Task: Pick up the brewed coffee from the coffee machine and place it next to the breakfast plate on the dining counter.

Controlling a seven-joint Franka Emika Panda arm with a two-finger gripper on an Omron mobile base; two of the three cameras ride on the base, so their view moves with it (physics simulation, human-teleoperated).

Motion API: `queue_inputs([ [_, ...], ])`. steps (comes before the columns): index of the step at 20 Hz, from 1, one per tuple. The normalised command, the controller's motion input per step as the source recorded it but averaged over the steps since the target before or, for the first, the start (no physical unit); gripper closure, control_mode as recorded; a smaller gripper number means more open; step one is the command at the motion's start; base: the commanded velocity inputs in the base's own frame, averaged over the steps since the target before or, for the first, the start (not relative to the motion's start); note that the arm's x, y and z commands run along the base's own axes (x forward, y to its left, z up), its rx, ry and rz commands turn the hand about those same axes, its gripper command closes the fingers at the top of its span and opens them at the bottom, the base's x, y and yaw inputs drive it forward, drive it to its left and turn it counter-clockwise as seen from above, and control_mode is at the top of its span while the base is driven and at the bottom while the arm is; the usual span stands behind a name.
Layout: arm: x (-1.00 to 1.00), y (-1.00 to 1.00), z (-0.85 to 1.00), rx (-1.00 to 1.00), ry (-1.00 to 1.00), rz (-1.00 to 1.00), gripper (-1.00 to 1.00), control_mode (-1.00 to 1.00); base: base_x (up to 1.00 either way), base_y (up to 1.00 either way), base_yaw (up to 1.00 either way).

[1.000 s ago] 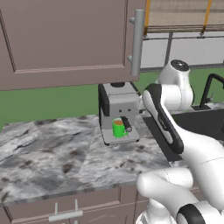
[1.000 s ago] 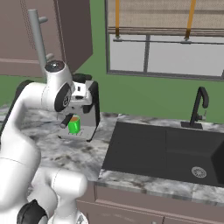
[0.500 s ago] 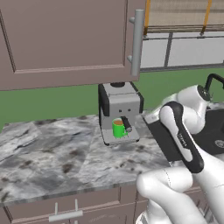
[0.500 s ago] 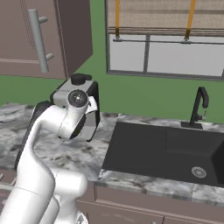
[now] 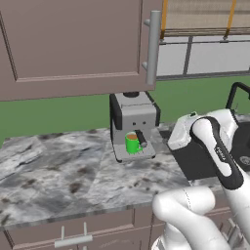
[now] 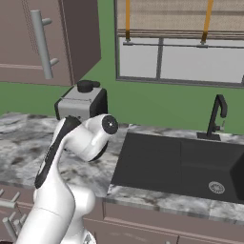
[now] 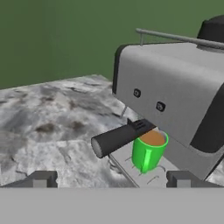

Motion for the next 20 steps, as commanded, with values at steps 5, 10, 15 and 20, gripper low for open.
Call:
queue_inputs([
  [5,0.04,0.0,-0.19,0.05,-0.01,0.27,-1.0,-1.0,0.0,0.0,0.0],
  [10,0.0,0.16,-0.33,0.01,-0.08,0.18,-1.0,-1.0,0.0,0.0,0.0],
  [15,0.0,0.28,-0.27,0.04,-0.07,0.03,-1.0,-1.0,0.0,0.0,0.0],
  [20,0.0,0.17,-0.19,0.1,-0.01,0.0,-1.0,-1.0,0.0,0.0,0.0],
])
